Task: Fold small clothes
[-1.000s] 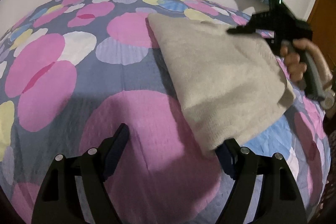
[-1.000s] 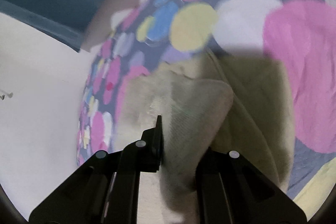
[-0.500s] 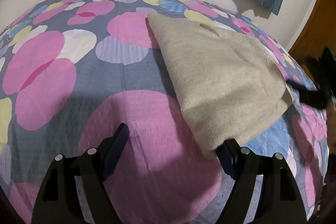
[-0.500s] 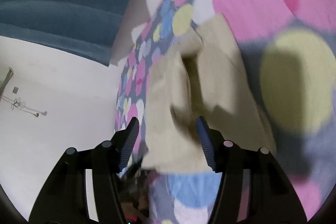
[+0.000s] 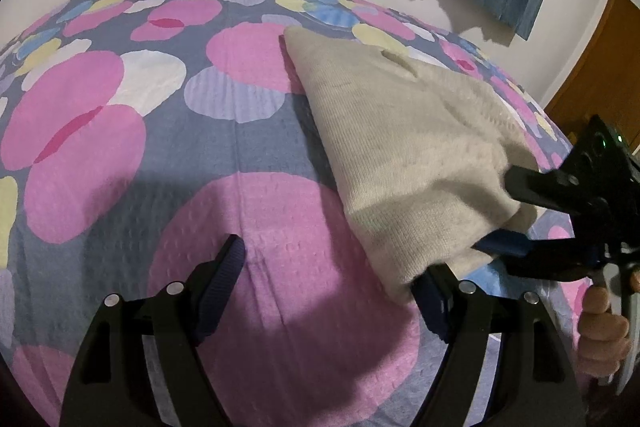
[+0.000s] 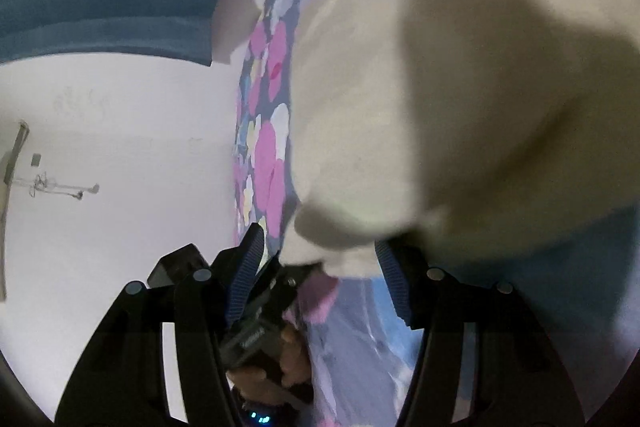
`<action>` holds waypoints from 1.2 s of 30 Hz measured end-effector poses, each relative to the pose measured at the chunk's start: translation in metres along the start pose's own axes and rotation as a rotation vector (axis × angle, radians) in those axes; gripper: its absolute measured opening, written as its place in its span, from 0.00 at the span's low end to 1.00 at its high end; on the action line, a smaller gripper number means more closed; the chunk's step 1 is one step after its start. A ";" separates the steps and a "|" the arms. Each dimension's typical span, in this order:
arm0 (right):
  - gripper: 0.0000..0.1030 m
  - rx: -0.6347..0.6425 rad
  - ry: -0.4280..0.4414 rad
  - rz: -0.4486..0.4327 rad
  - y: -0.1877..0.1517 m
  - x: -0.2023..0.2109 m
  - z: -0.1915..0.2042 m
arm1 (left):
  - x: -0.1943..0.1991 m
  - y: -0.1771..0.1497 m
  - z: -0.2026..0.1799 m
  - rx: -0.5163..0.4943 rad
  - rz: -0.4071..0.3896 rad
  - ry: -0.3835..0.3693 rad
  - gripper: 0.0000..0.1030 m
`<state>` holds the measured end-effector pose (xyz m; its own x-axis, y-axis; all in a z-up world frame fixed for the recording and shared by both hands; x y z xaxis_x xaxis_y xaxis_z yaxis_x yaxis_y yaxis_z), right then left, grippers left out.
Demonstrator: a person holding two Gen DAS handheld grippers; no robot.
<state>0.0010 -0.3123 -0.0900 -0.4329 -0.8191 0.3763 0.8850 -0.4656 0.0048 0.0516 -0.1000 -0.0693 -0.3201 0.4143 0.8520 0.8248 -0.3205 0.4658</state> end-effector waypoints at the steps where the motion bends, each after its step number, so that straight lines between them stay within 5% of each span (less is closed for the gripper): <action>1: 0.55 0.012 -0.006 -0.034 0.001 0.002 0.004 | 0.000 0.000 0.000 0.002 -0.001 -0.003 0.75; 8: 0.57 0.007 -0.083 -0.293 0.002 0.056 -0.006 | 0.002 0.000 0.005 0.018 -0.007 -0.031 0.75; 11: 0.60 -0.028 -0.093 -0.332 0.009 0.071 -0.019 | 0.002 0.000 0.004 0.021 -0.008 -0.034 0.75; 15: 0.57 -0.038 -0.104 -0.316 0.015 0.071 -0.029 | 0.002 0.000 0.005 0.021 -0.008 -0.032 0.75; 19: 0.11 0.010 -0.174 -0.262 0.024 0.068 -0.025 | 0.004 0.001 0.003 0.011 -0.008 -0.015 0.75; 26: 0.05 0.146 -0.228 -0.334 0.011 0.107 0.005 | 0.011 -0.003 -0.009 -0.036 -0.007 -0.044 0.75; 32: 0.05 0.066 -0.290 -0.317 0.003 0.128 -0.045 | 0.033 -0.009 -0.021 -0.059 -0.039 -0.161 0.75; 36: 0.05 0.064 -0.285 -0.251 0.004 0.112 -0.056 | 0.022 0.005 -0.019 -0.002 -0.036 -0.132 0.75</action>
Point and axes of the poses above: each gripper's, at about its wrist camera, not at the fingertips, and x roughly against the way its jaws point, z to its left, y to its top, the point moved 2 cm from there along -x, roughly the way its jaws point, and after that the axes turned 9 degrees about z, right-handed, at the moved point
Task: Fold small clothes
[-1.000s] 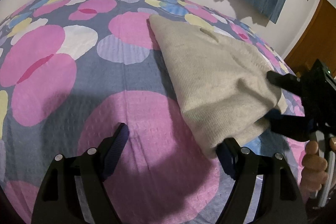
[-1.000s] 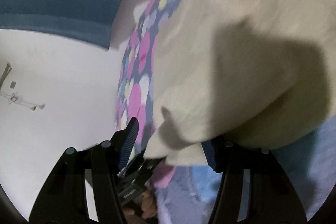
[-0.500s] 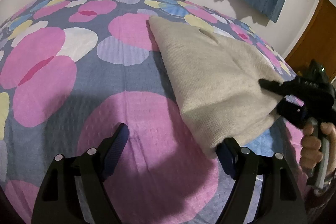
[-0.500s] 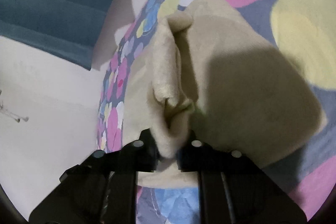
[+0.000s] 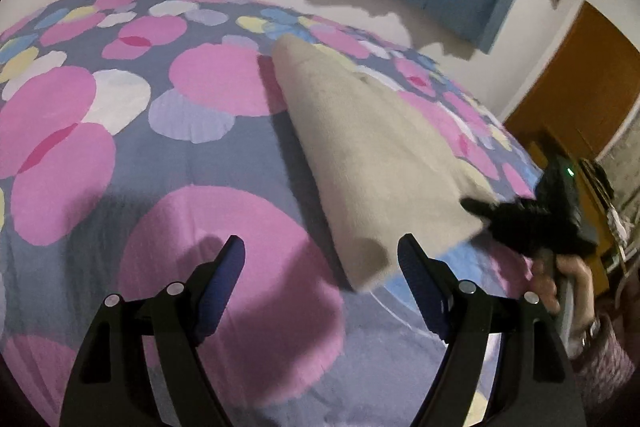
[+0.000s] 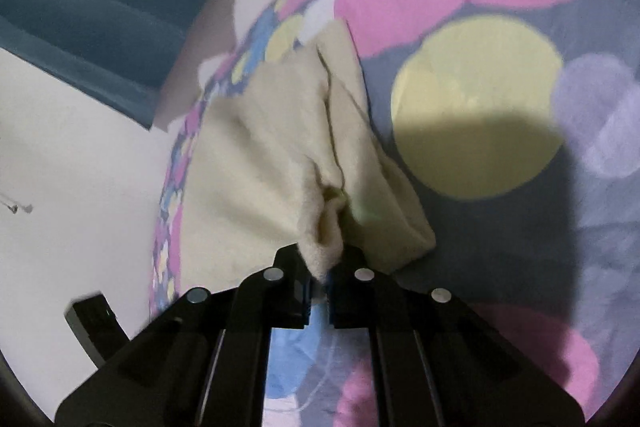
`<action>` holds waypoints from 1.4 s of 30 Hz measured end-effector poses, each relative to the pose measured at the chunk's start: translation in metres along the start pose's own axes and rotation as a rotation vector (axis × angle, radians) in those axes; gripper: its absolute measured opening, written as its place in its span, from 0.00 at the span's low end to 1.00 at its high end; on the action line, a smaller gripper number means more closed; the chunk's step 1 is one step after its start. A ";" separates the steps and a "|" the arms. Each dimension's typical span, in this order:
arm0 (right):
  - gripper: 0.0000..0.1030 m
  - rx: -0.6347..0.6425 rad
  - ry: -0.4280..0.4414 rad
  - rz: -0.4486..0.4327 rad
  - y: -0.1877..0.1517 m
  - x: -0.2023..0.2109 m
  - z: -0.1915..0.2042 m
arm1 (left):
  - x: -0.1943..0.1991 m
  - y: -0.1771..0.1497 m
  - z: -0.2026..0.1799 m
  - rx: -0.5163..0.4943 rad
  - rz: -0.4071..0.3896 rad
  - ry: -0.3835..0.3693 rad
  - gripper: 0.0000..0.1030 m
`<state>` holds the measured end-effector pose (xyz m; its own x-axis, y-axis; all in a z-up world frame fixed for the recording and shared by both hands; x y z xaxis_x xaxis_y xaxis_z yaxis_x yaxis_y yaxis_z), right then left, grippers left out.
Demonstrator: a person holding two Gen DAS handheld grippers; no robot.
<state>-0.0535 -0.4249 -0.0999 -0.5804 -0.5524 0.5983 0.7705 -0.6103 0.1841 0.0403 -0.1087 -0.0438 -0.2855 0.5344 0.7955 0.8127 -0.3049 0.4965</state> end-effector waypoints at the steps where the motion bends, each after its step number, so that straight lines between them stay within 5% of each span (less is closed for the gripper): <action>1: 0.06 0.006 0.006 0.011 0.001 0.000 0.002 | -0.004 0.002 0.001 0.011 0.006 0.012 0.75; 4: 0.14 0.009 0.019 0.016 0.008 0.013 0.008 | -0.022 0.004 0.006 0.029 0.048 0.060 0.75; 8: 0.37 0.041 0.009 -0.033 0.037 0.037 0.018 | -0.026 0.002 0.006 -0.005 0.047 0.102 0.75; 12: 0.37 0.045 0.052 0.014 0.082 0.018 0.022 | -0.026 0.001 0.005 -0.006 0.045 0.105 0.75; 18: 0.37 0.026 0.005 0.076 0.141 -0.037 0.022 | -0.025 0.000 0.009 0.003 0.039 0.098 0.75; 19: 0.36 0.022 0.008 0.088 0.148 -0.045 0.023 | -0.026 0.000 0.009 0.003 0.040 0.099 0.76; 23: 0.02 0.072 -0.036 0.072 0.162 -0.051 0.033 | -0.024 0.001 0.008 0.007 0.037 0.097 0.77; 29: 0.00 0.010 -0.019 0.006 0.170 -0.035 0.009 | -0.024 0.002 0.010 0.020 0.032 0.082 0.79; 33: 0.12 -0.015 0.080 0.052 0.161 -0.031 0.001 | -0.025 0.001 0.010 0.022 0.032 0.078 0.80; 35: 0.36 0.003 0.059 0.075 0.158 -0.034 0.005 | -0.026 0.002 0.009 0.020 0.032 0.077 0.81; 42: 0.38 0.012 0.024 0.130 0.164 -0.062 0.013 | -0.026 0.002 0.009 0.016 0.033 0.080 0.82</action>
Point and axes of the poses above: each gripper's, at about its wrist camera, not at the fingertips, and x roughly against the way its jaws point, z to its left, y to its top, the point moved 2 cm from there along -x, roughly the way its jaws point, and after that the axes turned 9 degrees about z, right-handed, at the moved point
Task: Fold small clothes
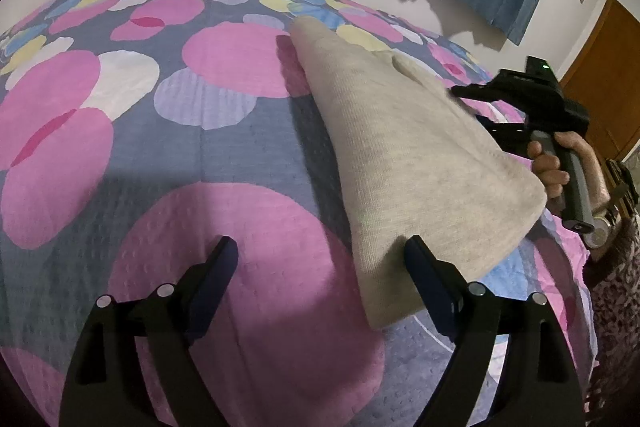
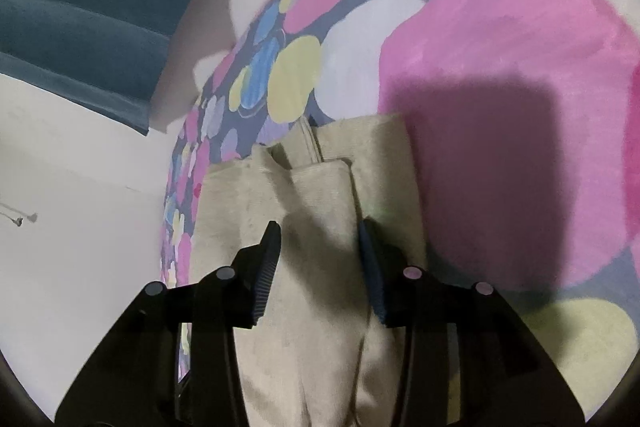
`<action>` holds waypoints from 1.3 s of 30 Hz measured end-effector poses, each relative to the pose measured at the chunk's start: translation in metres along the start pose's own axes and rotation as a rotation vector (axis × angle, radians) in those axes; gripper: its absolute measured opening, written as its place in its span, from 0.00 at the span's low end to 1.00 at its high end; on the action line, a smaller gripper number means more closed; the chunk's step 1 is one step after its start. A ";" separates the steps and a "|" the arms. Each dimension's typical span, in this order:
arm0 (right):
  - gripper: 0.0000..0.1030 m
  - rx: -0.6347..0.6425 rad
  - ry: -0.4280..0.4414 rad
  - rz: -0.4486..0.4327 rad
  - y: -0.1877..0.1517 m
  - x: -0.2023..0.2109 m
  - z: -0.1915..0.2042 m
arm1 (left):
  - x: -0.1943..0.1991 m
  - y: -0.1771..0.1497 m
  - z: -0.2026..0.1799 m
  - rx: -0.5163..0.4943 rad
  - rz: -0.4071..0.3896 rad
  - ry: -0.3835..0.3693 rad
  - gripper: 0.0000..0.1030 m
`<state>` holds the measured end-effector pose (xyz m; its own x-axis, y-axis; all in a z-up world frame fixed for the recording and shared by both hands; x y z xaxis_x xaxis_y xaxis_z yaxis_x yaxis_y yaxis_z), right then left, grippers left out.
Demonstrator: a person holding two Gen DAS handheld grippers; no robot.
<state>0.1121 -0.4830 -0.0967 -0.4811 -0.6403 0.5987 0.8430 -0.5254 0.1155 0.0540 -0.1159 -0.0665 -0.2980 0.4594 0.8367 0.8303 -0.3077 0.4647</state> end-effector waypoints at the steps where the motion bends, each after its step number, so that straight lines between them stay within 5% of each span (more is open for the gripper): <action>1: 0.32 0.004 -0.006 0.000 0.001 -0.003 0.002 | 0.000 0.000 -0.001 0.000 0.000 0.001 0.82; 3: 0.10 0.011 -0.010 -0.023 0.004 -0.001 0.006 | 0.000 0.000 -0.001 0.001 -0.001 -0.001 0.82; 5: 0.06 0.019 -0.005 -0.075 0.005 0.008 0.010 | 0.001 0.000 -0.001 0.002 -0.003 -0.003 0.82; 9: 0.05 0.007 -0.025 -0.172 0.004 0.030 0.002 | 0.000 -0.001 -0.001 0.010 -0.005 -0.006 0.82; 12: 0.05 -0.045 -0.066 -0.137 0.004 0.020 -0.022 | 0.000 0.000 -0.001 0.007 -0.003 -0.005 0.83; 15: 0.06 -0.089 -0.005 -0.131 0.000 0.021 -0.033 | 0.000 0.000 -0.001 0.008 -0.002 -0.005 0.83; 18: 0.12 -0.099 0.041 -0.157 -0.016 0.044 -0.028 | 0.000 0.000 -0.001 0.008 -0.001 -0.004 0.83; 21: 0.30 -0.072 0.059 -0.167 -0.043 0.070 -0.019 | 0.000 0.000 0.000 0.009 -0.002 -0.008 0.83; 28: 0.43 -0.037 0.059 -0.099 -0.121 0.098 -0.007 | -0.002 0.001 0.001 0.009 -0.001 -0.008 0.83; 36: 0.43 -0.053 0.077 -0.011 -0.146 0.064 -0.010 | -0.002 0.000 0.000 0.006 -0.001 -0.004 0.84; 39: 0.18 -0.030 0.042 -0.018 -0.145 0.059 -0.006 | -0.001 0.001 -0.001 0.003 -0.001 0.005 0.84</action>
Point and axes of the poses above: each gripper's, at about its wrist camera, not at the fingertips, and x roughly against the way its jaws point, z to its left, y to its top, the point moved 2 cm from there along -x, roughly the way its jaws point, and after that the axes turned 9 degrees about z, right-handed, at the moved point
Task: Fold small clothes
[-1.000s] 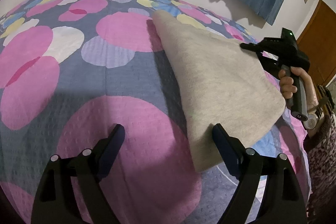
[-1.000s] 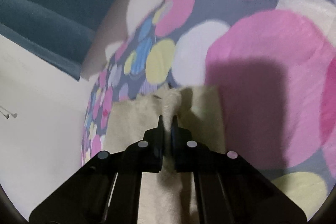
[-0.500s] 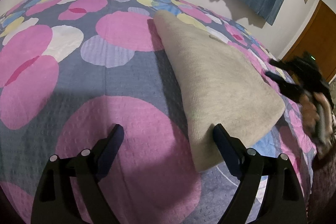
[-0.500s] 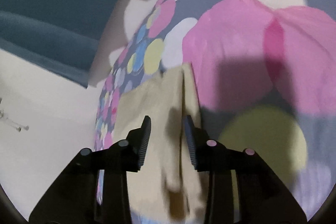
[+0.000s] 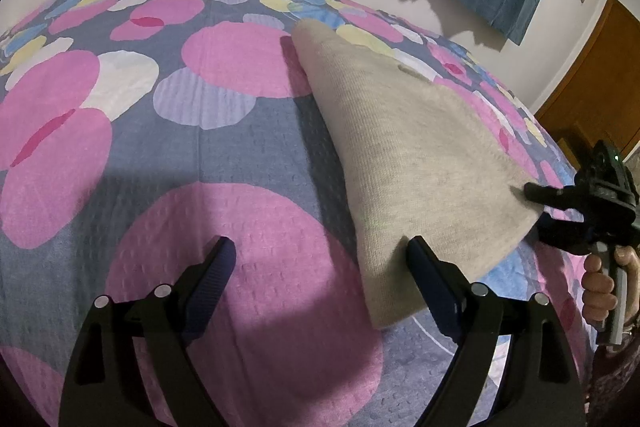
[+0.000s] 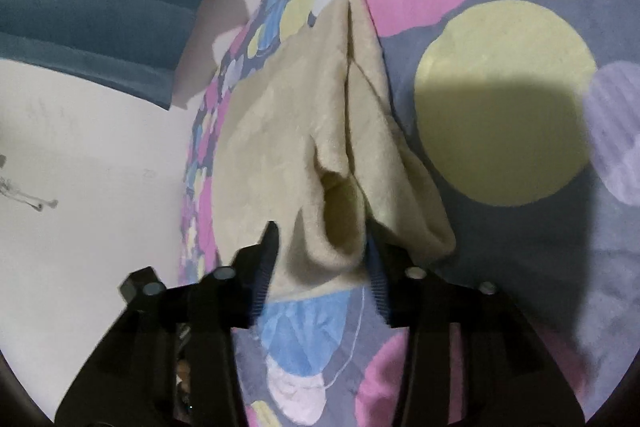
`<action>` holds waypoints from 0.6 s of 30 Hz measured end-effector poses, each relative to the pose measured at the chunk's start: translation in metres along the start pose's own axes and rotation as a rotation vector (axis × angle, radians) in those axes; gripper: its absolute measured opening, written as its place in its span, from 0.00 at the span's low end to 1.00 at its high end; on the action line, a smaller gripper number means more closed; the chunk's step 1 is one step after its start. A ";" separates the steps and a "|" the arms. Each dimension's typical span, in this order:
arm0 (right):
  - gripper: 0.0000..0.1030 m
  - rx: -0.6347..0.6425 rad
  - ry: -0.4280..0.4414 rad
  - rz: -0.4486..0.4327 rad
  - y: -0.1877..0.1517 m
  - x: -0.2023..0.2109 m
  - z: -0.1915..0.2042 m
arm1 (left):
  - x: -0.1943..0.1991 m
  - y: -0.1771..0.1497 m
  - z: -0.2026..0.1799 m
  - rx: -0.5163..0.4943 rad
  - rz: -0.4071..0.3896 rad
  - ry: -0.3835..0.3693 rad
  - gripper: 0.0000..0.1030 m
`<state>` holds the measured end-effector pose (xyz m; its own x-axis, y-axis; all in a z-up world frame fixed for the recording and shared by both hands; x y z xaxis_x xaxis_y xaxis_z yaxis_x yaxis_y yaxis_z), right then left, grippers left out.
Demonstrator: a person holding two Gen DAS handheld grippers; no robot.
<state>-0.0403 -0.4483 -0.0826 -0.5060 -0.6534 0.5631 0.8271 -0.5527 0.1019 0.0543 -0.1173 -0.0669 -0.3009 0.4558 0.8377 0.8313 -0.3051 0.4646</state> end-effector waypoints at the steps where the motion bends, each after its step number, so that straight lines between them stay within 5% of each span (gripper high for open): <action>1: 0.09 0.008 -0.001 -0.003 0.000 0.000 0.002 | 0.001 0.000 0.000 0.004 0.000 0.002 0.84; 8: 0.06 0.065 -0.010 -0.082 -0.004 0.031 0.010 | 0.007 0.006 -0.002 0.130 0.021 -0.127 0.84; 13: 0.05 0.038 -0.051 -0.075 -0.003 0.023 -0.014 | -0.001 0.001 -0.009 0.073 0.026 -0.038 0.84; 18: 0.05 0.020 -0.001 -0.066 -0.003 0.014 -0.032 | -0.004 -0.003 -0.014 0.014 0.010 0.028 0.84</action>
<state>-0.0578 -0.4725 -0.1009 -0.5591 -0.6158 0.5552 0.7970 -0.5838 0.1549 0.0460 -0.1297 -0.0676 -0.3049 0.4293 0.8502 0.8407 -0.2981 0.4521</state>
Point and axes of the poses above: each gripper's, at about its wrist camera, not at the fingertips, and x roughly against the way its jaws point, z to its left, y to its top, the point moved 2 cm from there along -x, roughly the way its jaws point, and after that the axes turned 9 degrees about z, right-handed, at the moved point
